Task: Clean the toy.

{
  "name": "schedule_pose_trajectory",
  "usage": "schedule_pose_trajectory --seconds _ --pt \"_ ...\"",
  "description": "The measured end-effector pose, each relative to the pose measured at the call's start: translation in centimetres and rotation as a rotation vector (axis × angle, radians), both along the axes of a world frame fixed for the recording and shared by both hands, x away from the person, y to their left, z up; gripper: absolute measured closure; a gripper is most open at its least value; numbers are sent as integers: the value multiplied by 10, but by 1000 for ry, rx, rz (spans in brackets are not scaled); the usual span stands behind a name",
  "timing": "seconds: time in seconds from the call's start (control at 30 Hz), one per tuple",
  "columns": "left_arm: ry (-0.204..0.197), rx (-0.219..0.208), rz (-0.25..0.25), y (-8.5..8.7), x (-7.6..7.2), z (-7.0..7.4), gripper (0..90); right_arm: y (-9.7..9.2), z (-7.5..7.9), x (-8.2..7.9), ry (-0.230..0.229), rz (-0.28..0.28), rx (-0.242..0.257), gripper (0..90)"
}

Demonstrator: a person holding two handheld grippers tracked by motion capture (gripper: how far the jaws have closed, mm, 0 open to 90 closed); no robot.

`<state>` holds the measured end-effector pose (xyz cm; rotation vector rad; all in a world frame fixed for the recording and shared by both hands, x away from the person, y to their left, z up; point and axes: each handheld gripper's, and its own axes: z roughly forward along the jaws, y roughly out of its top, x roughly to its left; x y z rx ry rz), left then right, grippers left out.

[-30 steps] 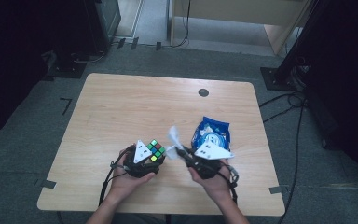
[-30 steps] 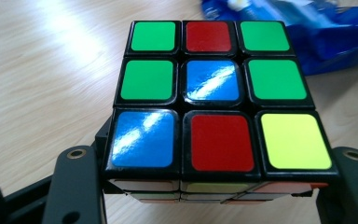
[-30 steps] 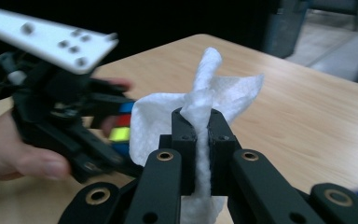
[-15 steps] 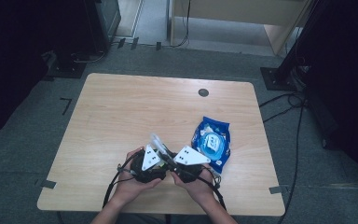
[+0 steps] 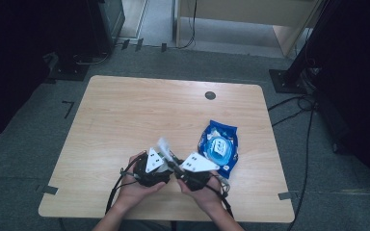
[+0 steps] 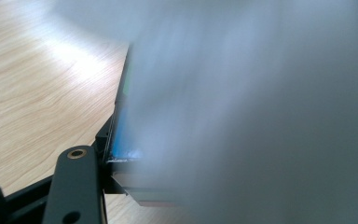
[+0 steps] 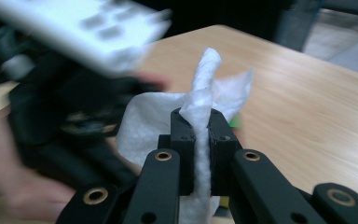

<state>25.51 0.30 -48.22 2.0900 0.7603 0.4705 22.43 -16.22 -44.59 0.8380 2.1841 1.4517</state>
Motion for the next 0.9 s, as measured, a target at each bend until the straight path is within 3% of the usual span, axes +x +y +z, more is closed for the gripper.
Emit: schedule_pose_trajectory --seconds 0.07,0.13,0.37,0.43,0.5,0.53,0.67,0.9 --pt "-11 15 8 -1 -2 0 342 10 -6 -3 -14 16 -21 847" --pt "-9 2 8 2 -1 0 342 8 -7 0 0 16 -2 848" --pt "-15 10 0 2 -2 0 342 -21 -10 19 5 -126 38 851" --pt "-17 -30 2 6 -1 3 342 -31 -18 28 44 -198 22 852" --pt "-24 -38 16 10 1 7 342 -41 -32 36 125 -231 90 849" --pt "-24 -35 19 13 2 7 342 -43 -40 38 142 -244 90 847" --pt "-15 -33 52 23 7 6 342 -36 -60 39 128 -233 -8 839" --pt "-14 -37 58 26 8 6 342 -46 -69 48 123 -275 -61 839"
